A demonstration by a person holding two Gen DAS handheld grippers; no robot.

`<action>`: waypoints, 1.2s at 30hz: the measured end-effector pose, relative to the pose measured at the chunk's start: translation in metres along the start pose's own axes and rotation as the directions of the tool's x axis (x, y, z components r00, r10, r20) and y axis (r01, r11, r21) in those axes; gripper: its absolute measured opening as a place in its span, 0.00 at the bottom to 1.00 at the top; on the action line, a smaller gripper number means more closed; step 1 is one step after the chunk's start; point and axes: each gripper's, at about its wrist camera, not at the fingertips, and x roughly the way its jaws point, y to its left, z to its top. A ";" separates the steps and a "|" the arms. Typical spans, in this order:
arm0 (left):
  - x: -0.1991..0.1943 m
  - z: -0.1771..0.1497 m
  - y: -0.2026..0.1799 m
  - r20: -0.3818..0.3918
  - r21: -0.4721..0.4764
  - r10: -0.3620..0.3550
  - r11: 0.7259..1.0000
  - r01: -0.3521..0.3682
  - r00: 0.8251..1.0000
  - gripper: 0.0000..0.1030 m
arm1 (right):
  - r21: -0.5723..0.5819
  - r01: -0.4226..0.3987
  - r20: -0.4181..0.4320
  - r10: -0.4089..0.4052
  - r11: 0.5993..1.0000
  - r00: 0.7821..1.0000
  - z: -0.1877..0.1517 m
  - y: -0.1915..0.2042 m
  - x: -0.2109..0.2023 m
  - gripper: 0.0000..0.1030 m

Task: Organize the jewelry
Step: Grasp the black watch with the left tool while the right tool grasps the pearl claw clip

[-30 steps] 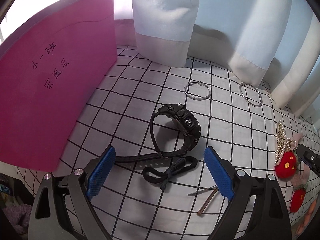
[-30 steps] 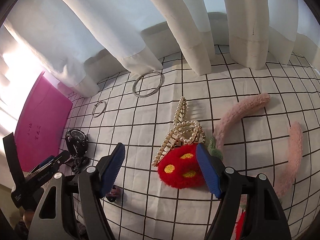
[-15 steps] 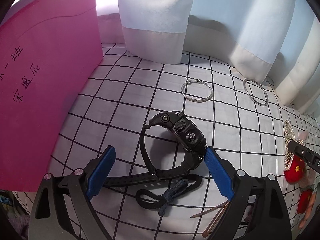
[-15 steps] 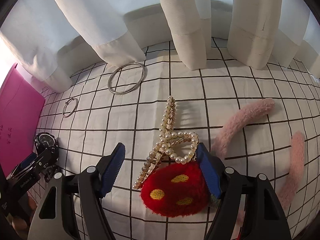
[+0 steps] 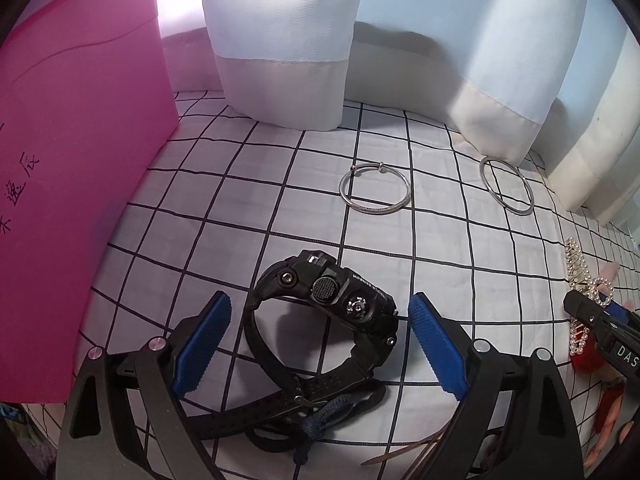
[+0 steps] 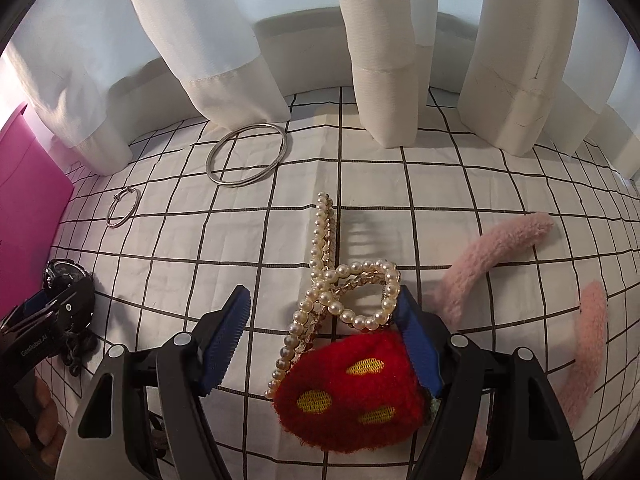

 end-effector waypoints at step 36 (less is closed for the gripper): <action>-0.004 -0.015 -0.001 -0.001 -0.035 0.024 0.999 -0.024 1.000 0.64 | -0.114 0.011 0.132 0.004 0.993 0.991 -0.004 0.004 -0.019 0.38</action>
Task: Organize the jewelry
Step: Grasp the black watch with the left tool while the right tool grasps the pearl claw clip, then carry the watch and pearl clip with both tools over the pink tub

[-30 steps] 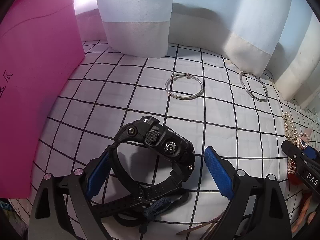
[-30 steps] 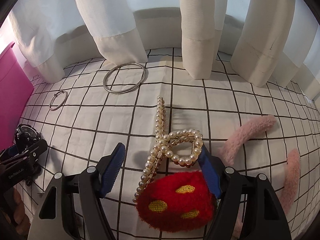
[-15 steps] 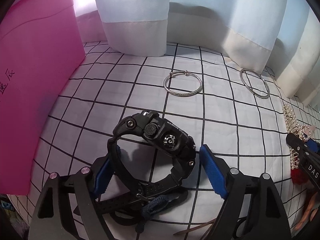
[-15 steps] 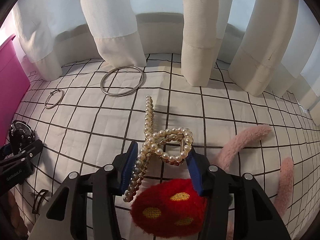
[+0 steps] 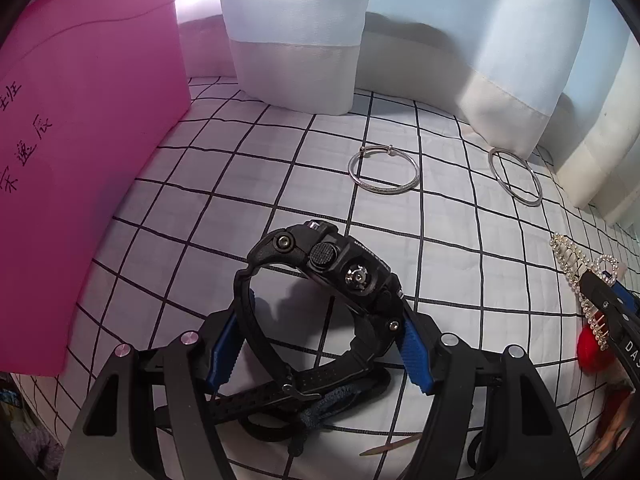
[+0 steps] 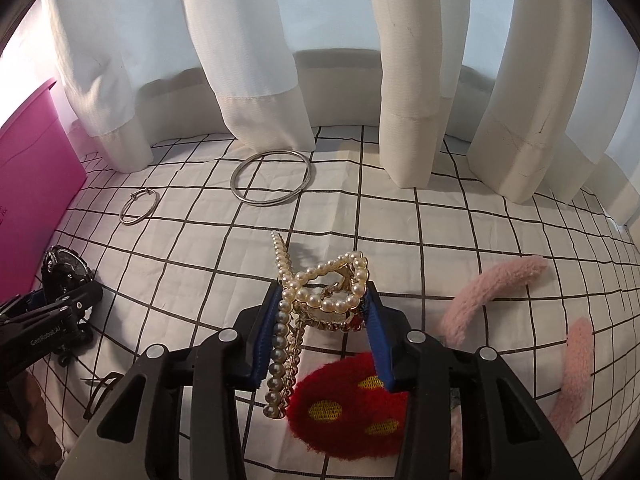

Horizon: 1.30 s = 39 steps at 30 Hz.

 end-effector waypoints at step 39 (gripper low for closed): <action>-0.240 0.012 0.053 0.277 -0.285 0.187 0.953 -0.105 0.942 0.64 | -0.237 -0.360 0.189 0.406 0.902 0.894 0.078 0.033 -0.159 0.38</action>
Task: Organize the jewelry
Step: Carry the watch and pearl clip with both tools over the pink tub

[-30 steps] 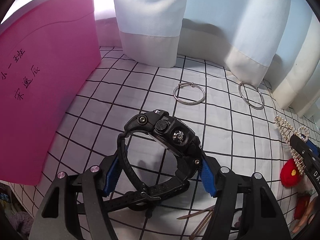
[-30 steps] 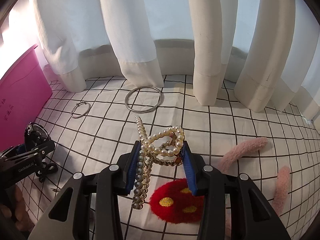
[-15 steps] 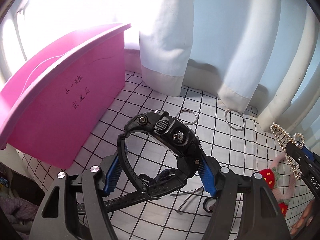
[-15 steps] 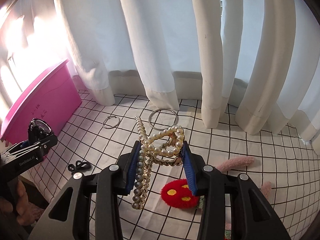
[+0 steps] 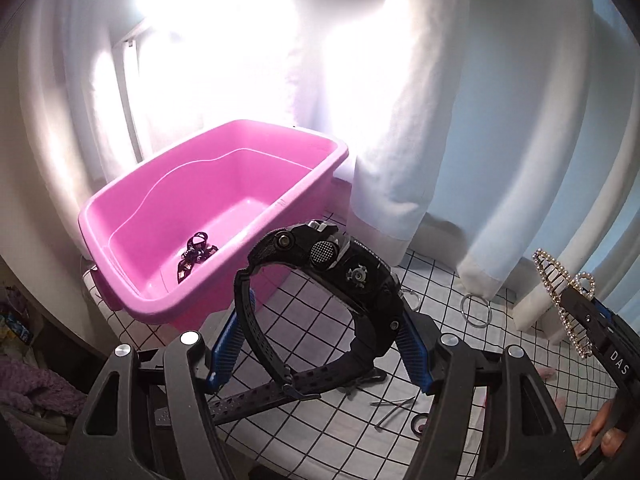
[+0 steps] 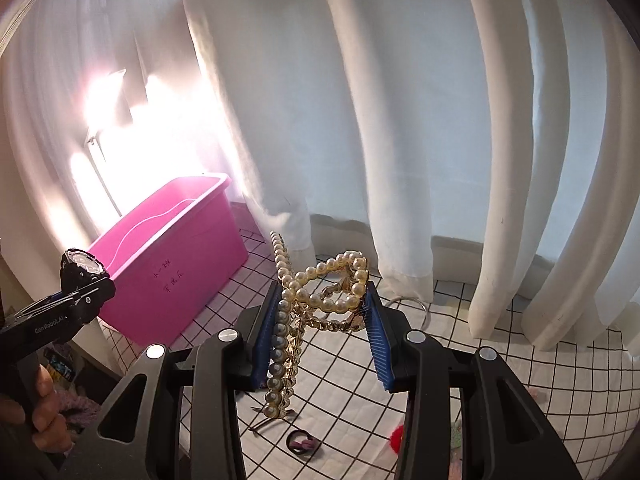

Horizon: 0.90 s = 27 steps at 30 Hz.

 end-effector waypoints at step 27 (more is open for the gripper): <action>0.102 0.124 0.183 -0.101 0.050 -0.020 0.998 0.025 0.995 0.64 | -0.059 -0.144 -0.077 0.140 0.988 0.987 0.108 0.255 0.160 0.38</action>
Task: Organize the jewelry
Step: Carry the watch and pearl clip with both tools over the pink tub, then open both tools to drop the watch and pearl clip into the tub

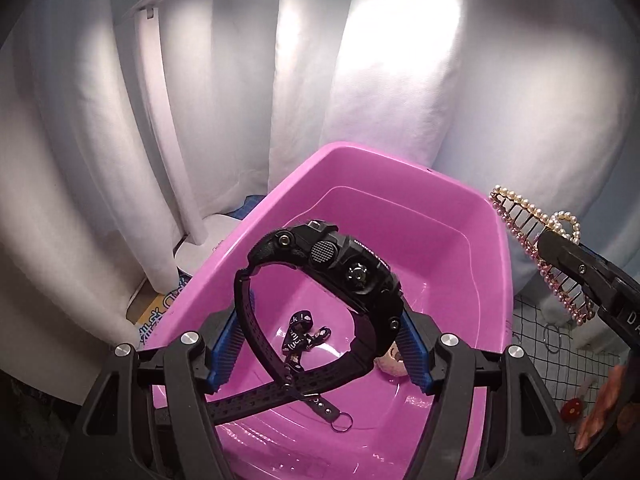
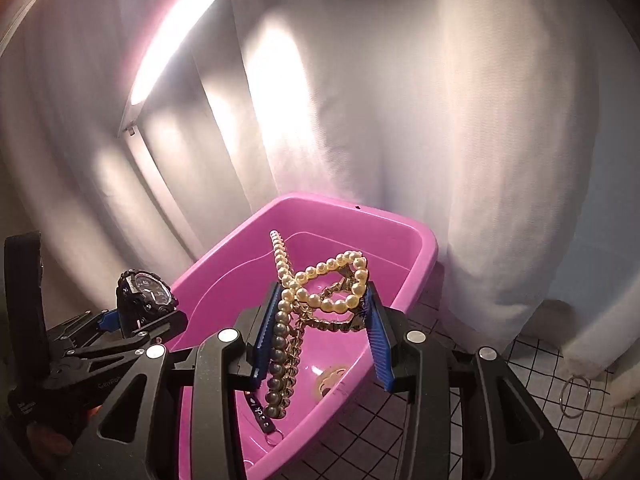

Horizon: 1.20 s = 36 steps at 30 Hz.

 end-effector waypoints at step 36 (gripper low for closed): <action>0.067 -0.001 0.001 -0.251 -0.030 0.143 0.987 -0.155 0.957 0.90 | -0.143 0.029 -0.309 -0.073 0.989 0.948 0.006 0.020 0.121 0.53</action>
